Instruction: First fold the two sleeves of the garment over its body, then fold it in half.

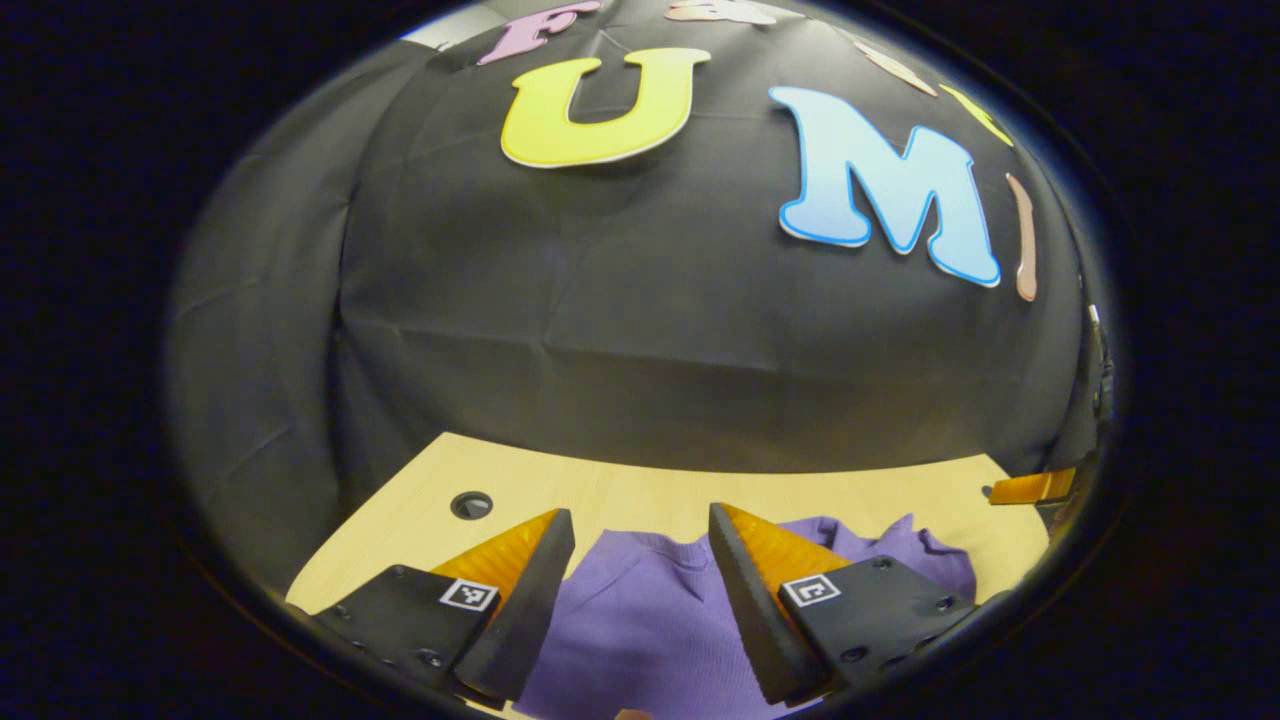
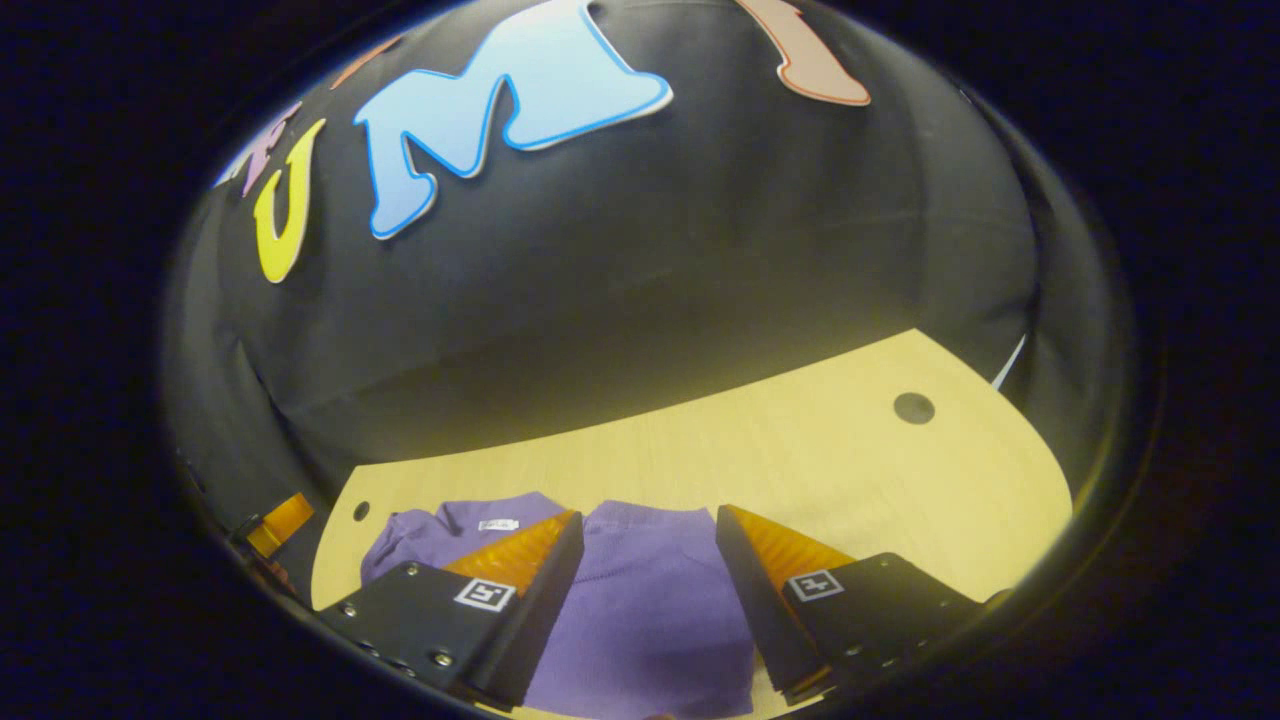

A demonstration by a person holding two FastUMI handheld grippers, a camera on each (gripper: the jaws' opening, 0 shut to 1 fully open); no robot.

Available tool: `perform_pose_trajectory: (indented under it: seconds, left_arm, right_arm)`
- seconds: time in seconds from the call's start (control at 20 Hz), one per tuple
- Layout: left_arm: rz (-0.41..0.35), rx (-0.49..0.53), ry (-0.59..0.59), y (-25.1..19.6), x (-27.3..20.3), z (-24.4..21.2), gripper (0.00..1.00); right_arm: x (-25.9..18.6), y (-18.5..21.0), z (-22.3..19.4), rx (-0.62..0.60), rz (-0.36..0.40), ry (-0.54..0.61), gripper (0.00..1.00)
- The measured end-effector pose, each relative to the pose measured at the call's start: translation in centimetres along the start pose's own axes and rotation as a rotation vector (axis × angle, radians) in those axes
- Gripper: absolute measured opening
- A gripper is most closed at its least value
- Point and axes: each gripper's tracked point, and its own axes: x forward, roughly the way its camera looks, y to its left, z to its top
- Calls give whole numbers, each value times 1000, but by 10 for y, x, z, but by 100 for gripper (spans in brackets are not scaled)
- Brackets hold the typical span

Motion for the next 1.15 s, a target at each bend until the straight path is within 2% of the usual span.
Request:
perform_pose_trajectory:
  seconds: [0.05,0.1,0.3,0.55,0.65,0.75,0.85,0.9,1.0,1.05,1.1,1.15]
  left_arm:
    - [-10,-2,-19,-1,-9,9,88]
    - [-21,0,-39,-4,-18,16,88]
    - [-54,17,-116,-9,-69,45,88]
    - [-95,30,-206,-9,-138,74,89]
    - [-111,21,-229,-9,-163,80,96]
    - [-127,15,-237,-9,-184,82,95]
    - [-133,24,-246,-6,-203,79,94]
    - [-133,31,-254,-4,-213,81,96]
    - [-135,56,-278,-7,-231,81,96]
    - [-137,73,-285,-9,-239,81,95]
    - [-139,90,-291,-12,-248,80,94]
    - [-141,102,-303,-16,-255,82,94]
  right_arm:
    - [-12,4,4,-18,-5,-19,76]
    - [-25,9,8,-39,-9,-40,83]
    - [-84,34,22,-151,-34,-144,83]
    - [-168,72,33,-256,-65,-300,83]
    - [-198,81,31,-285,-76,-345,83]
    - [-223,89,27,-304,-90,-378,83]
    - [-241,93,21,-309,-97,-395,83]
    - [-250,96,19,-311,-100,-404,76]
    - [-265,96,18,-314,-108,-426,76]
    - [-270,99,17,-315,-102,-434,77]
    - [-277,99,17,-311,-103,-443,91]
    - [-284,99,18,-307,-100,-456,92]
